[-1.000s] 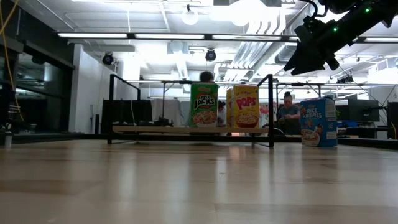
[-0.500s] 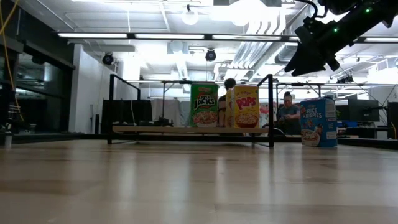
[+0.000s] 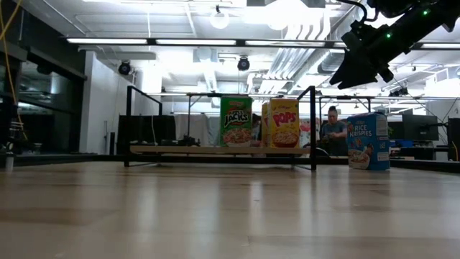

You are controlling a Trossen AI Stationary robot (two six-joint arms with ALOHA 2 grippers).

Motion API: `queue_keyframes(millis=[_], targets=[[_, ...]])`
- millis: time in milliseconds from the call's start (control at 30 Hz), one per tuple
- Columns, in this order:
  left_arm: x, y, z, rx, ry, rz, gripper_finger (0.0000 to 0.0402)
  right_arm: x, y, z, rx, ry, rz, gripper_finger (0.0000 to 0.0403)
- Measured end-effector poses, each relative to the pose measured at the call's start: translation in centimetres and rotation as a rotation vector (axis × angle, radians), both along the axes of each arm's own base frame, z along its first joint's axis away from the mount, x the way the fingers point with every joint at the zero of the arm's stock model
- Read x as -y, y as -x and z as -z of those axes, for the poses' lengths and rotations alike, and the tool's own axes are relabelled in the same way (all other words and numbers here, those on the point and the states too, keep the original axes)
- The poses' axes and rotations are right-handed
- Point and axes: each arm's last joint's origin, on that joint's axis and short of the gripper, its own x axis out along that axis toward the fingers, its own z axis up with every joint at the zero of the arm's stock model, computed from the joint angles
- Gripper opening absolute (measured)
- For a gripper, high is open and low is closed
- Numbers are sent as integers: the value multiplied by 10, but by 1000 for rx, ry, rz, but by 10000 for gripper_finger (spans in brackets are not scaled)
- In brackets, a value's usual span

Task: Stack cereal on shelf
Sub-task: Put the bottom blue cereal box on the shelf

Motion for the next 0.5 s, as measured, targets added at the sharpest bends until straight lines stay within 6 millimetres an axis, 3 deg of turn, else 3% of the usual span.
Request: queue_keyframes(millis=[500], targets=[[-18,9,29,18,136,-38,247,0,0,1,2,-14,8,181]])
